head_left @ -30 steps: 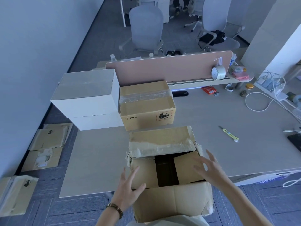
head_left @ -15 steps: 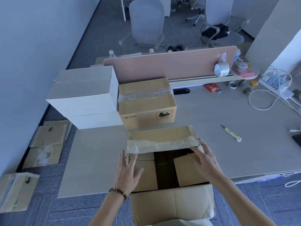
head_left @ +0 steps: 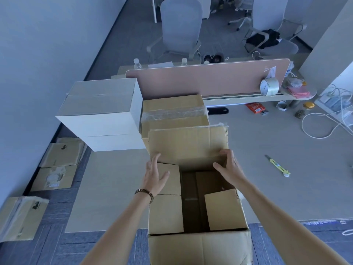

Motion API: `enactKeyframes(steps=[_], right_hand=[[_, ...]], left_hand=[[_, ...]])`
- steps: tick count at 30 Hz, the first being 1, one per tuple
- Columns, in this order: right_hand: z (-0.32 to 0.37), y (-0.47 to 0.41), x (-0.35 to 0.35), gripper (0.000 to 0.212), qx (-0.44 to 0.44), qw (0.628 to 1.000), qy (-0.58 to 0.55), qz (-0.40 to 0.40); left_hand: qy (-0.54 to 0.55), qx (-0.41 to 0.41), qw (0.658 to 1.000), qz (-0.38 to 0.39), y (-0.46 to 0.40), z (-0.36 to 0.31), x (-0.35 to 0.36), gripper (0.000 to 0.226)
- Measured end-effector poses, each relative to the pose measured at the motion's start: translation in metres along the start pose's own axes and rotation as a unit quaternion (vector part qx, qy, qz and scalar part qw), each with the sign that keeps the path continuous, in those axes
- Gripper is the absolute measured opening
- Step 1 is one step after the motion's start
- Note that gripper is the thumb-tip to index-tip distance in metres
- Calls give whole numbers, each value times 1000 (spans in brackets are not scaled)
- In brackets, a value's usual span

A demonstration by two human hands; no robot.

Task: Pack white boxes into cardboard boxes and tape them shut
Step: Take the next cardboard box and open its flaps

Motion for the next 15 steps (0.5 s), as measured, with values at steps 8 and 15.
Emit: enactKeyframes(steps=[8, 15], right_hand=[[-18, 18, 11, 68, 21, 999, 16, -38], [-25, 23, 17, 59, 13, 994, 77, -77]], left_hand=[[-23, -26, 999, -10, 23, 12, 10, 87], [-30, -38, 998, -40, 36, 24, 9, 67]])
Point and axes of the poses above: each hand's wrist, its own y-axis away from the middle knuckle, its own x-axis out of the palm, z = x × y, the point moved 9 cm from there along -y, towards the middle knuckle, and after that the axes turned 7 degrees about x, right-handed, at the moved point
